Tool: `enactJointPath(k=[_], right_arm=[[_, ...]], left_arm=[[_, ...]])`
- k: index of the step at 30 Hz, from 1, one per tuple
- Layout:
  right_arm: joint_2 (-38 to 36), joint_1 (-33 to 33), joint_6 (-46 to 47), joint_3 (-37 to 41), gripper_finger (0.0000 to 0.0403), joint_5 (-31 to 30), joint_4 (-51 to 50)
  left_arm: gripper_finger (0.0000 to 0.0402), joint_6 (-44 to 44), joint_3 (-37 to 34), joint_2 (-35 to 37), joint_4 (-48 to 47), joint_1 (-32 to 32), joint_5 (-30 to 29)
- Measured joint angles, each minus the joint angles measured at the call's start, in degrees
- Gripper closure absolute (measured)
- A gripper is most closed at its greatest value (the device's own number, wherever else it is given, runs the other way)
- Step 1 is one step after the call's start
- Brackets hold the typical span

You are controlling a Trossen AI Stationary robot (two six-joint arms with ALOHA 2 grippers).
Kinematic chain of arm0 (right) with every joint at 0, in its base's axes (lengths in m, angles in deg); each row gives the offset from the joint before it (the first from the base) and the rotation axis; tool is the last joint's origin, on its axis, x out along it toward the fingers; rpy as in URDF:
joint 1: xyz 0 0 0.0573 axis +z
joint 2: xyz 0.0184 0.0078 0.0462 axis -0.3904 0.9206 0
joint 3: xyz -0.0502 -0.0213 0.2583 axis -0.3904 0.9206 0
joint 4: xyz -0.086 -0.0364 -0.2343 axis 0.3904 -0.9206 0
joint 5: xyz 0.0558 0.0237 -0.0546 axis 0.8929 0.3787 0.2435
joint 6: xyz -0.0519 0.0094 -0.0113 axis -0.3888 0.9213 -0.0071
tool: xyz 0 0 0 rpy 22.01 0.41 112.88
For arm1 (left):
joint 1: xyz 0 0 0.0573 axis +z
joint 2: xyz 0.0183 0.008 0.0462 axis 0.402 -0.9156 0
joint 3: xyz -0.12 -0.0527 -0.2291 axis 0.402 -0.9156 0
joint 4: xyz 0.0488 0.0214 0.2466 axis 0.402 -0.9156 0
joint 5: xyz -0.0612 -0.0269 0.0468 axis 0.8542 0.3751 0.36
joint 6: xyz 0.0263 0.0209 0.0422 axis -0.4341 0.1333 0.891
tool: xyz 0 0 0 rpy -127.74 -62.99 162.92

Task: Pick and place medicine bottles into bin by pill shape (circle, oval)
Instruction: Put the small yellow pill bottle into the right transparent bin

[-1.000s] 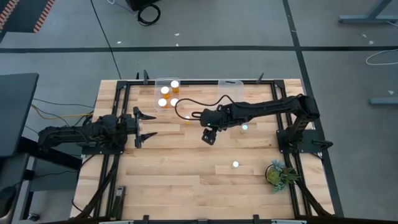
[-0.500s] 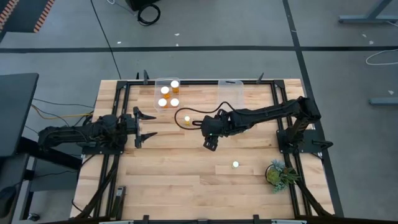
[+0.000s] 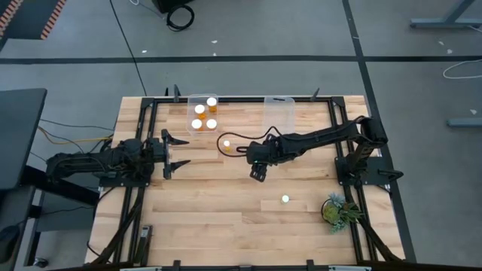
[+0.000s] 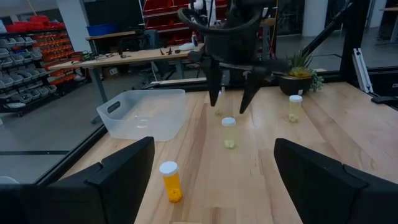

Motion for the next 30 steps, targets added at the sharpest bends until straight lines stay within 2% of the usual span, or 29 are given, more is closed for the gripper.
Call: enactJointPath(k=[4,14,25,30], right_arm=[[0.0,0.0,-0.6,1.6,0.0118,-2.1,0.5],[0.0,-0.8,-2.0,6.6,0.0118,-1.9,6.5],[0.0,-2.4,-1.8,10.8,0.0119,0.8,11.1],[0.0,-2.4,-1.7,11.3,0.0140,1.2,11.7]], left_arm=[[0.0060,0.0,0.0,0.0,0.0,0.0,0.0],[0.0060,0.0,0.0,0.0,0.0,0.0,0.0],[0.0060,0.0,0.0,0.0,0.0,0.0,0.0],[0.0060,0.0,0.0,0.0,0.0,0.0,0.0]])
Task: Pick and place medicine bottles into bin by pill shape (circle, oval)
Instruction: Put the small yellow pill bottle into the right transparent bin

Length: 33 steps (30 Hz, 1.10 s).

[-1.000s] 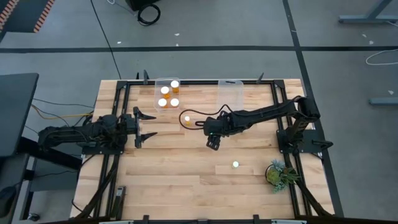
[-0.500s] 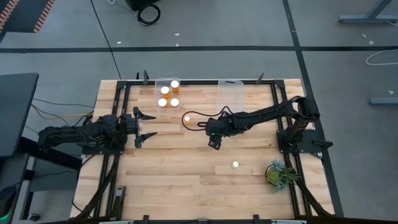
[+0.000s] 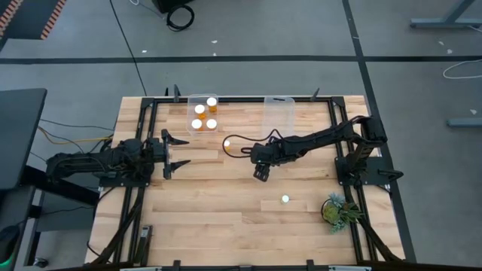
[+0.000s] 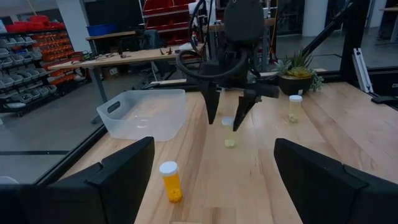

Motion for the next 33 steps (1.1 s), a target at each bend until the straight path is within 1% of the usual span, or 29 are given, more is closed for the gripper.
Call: enactJointPath(k=[6,21,24,28,33], right_arm=[[0.0,0.0,-0.4,0.0,0.0184,0.0,1.1],[0.0,0.0,-0.5,0.0,0.0272,1.2,1.1],[0.0,0.0,-1.1,-0.2,0.0275,1.2,0.9],[0.0,0.0,-1.8,-1.5,0.0267,1.2,0.8],[0.0,0.0,-3.4,-3.6,0.0270,1.2,0.2]], left_arm=[[0.0060,0.0,0.0,0.0,0.0,0.0,0.0],[0.0060,0.0,0.0,0.0,0.0,0.0,0.0],[0.0060,0.0,0.0,0.0,0.0,0.0,0.0],[0.0060,0.0,0.0,0.0,0.0,0.0,0.0],[0.0060,0.0,0.0,0.0,0.0,0.0,0.0]])
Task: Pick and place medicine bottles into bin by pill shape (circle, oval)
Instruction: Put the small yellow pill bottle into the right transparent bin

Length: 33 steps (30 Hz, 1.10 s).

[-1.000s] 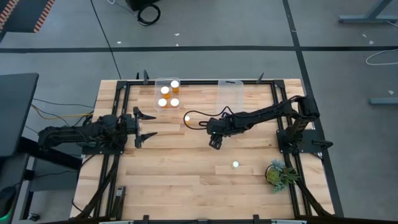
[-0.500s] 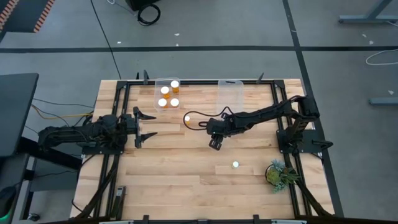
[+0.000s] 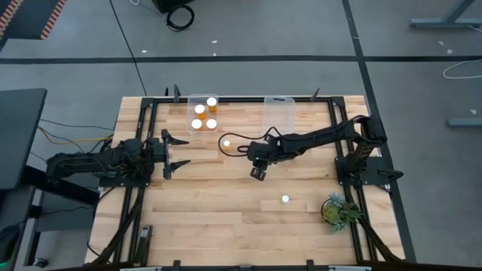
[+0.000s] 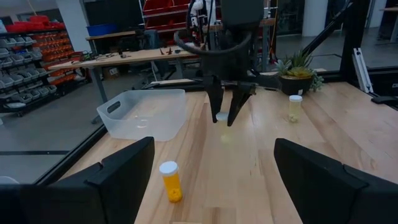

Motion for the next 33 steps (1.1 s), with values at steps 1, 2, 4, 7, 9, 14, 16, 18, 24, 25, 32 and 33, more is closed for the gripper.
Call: enactJointPath(k=[1,2,4,7,9,14,16,18,24,25,32,33], right_arm=[[0.0,0.0,-0.5,-0.5,0.0270,0.0,-0.4],[0.0,-0.1,-0.9,-1.2,0.0270,0.0,-0.7],[0.0,-0.4,-1.7,-2.6,0.0269,0.0,-1.4],[0.0,-1.1,-3.2,-4.7,0.0268,0.0,-2.4],[0.0,-1.8,-4.2,-6.2,0.0268,-0.1,-3.3],[0.0,-3.8,-7.6,-9.0,0.0268,0.7,-5.1],[0.0,-4.7,-9.1,-10.1,0.0268,1.5,-5.5],[0.0,-5.5,-10.5,-11.1,0.0268,1.9,-6.6],[0.0,-8.5,-14.0,-12.8,0.0268,1.9,-10.2],[0.0,-9.2,-14.6,-12.8,0.0268,1.9,-10.5],[0.0,-14.5,-17.9,-12.8,0.0267,1.9,-10.6],[0.0,-15.2,-18.3,-12.8,0.0267,1.9,-10.6]], left_arm=[[0.0060,0.0,0.0,0.0,0.0,0.0,0.0],[0.0060,0.0,0.0,0.0,0.0,0.0,0.0],[0.0060,0.0,0.0,0.0,0.0,0.0,0.0],[0.0060,0.0,0.0,0.0,0.0,0.0,0.0],[0.0060,0.0,0.0,0.0,0.0,0.0,0.0],[0.0060,0.0,0.0,0.0,0.0,0.0,0.0],[0.0060,0.0,0.0,0.0,0.0,0.0,0.0],[0.0060,0.0,0.0,0.0,0.0,0.0,0.0],[0.0060,0.0,0.0,0.0,0.0,0.0,0.0],[0.0060,0.0,0.0,0.0,0.0,0.0,0.0],[0.0060,0.0,0.0,0.0,0.0,0.0,0.0],[0.0060,0.0,0.0,0.0,0.0,0.0,0.0]])
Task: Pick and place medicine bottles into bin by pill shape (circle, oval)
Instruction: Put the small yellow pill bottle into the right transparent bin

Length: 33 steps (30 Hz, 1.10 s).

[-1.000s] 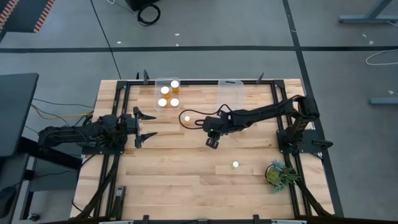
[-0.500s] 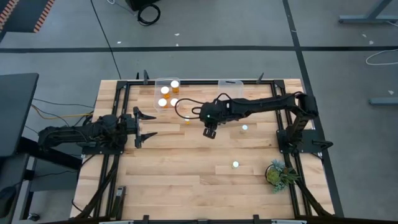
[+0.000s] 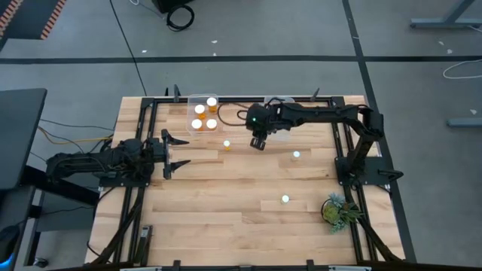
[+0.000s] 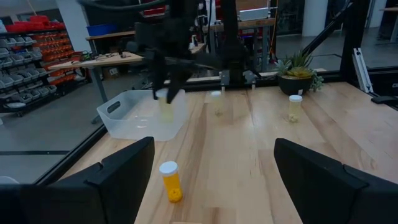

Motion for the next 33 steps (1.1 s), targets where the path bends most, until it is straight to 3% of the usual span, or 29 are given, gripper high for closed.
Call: enactJointPath(k=[18,33], right_arm=[[0.0,-10.7,-7.8,0.0,0.0267,0.0,0.2],[0.0,-18.9,-8.8,0.0,0.0267,0.7,0.6]], left_arm=[[0.0060,0.0,0.0,0.0,0.0,0.0,0.0],[0.0060,0.0,0.0,0.0,0.0,0.0,0.0]])
